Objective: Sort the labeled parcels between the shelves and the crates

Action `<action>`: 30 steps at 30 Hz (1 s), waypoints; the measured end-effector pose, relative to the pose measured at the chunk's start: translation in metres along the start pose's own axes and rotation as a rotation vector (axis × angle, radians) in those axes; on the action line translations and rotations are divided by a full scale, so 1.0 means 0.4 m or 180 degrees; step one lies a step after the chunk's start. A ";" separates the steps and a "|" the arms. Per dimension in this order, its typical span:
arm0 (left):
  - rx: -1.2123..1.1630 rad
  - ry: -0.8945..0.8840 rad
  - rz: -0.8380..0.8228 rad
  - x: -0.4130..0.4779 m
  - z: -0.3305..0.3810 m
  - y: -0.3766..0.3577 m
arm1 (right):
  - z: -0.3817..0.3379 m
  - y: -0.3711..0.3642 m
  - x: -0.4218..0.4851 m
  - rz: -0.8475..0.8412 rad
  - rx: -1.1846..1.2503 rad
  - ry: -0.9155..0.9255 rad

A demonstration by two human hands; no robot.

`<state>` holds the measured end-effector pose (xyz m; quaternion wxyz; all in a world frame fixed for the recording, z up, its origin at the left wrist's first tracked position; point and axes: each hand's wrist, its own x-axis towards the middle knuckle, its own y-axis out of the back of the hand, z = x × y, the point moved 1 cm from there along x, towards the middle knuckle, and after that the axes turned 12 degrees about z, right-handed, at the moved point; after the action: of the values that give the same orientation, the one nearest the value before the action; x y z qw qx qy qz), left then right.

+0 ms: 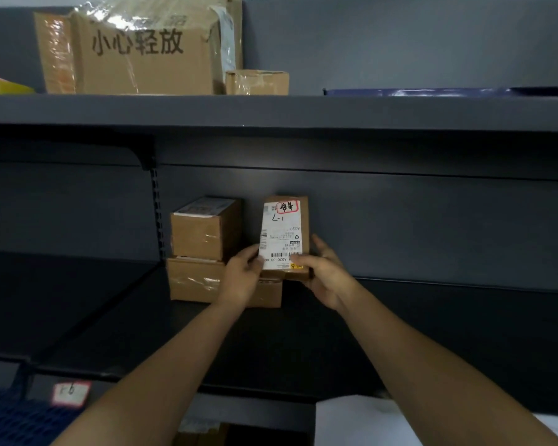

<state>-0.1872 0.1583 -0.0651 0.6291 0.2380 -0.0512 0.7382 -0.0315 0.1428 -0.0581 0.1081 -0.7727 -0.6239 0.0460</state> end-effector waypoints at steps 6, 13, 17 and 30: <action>0.1617 -0.0308 -0.0301 0.005 -0.064 -0.038 | 0.004 0.061 -0.003 0.0212 0.0242 -0.0146; 0.1649 -0.0744 -0.0095 -0.007 -0.070 -0.051 | -0.015 0.138 -0.018 0.0710 0.0539 -0.0257; 0.1123 -0.0560 -0.0189 -0.033 -0.035 -0.069 | -0.012 0.179 -0.030 0.0958 0.0499 -0.0373; -0.0590 0.0598 -0.0476 -0.026 0.183 -0.154 | -0.119 0.333 -0.115 0.0208 -0.0109 -0.0202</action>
<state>-0.1066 0.1341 -0.0186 0.7037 0.1120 -0.0422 0.7004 0.0955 0.0664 -0.0448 0.0734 -0.7925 -0.6021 0.0632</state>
